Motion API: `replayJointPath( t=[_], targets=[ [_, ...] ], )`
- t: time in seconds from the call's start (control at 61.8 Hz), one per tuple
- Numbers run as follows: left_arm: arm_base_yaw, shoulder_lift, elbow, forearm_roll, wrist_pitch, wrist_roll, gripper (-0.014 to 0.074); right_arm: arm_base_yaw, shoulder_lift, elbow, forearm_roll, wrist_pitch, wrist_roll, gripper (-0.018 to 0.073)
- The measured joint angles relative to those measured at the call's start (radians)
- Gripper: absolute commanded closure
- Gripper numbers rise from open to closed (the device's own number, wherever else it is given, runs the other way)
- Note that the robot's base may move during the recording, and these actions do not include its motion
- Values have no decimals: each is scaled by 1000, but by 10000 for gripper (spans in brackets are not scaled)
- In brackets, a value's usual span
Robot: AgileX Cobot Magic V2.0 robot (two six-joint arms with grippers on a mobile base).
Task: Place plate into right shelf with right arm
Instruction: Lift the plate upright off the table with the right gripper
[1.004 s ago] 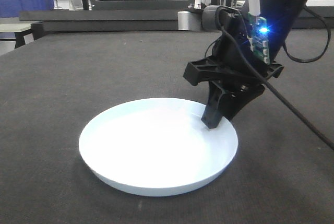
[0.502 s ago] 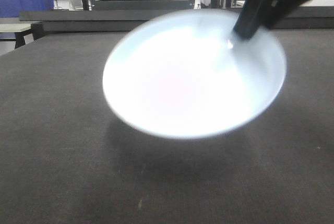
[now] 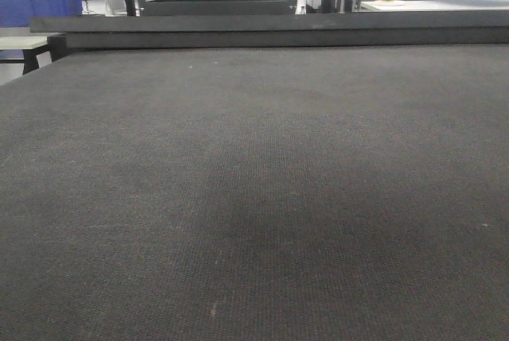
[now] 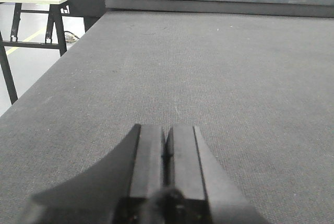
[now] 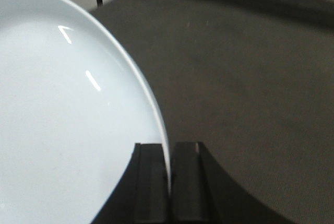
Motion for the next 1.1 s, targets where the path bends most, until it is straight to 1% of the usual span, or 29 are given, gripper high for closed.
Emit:
replayJointPath(
  t=[0.146,0.243,0.421,0.664,1.101],
  targets=[
    [0,0,0,0,0,0,643,0,-187,135,0,-111,0,496],
    [0,0,0,0,0,0,643,0,-278,215,0,-227,0,496],
    [0,0,0,0,0,0,643,0,-352,308,0,-368,0,496],
    [0,0,0,0,0,0,643,0,-356,324,3,-393,0,496],
    [0,0,0,0,0,0,643,0,-356,324,3,-393,0,496]
  ],
)
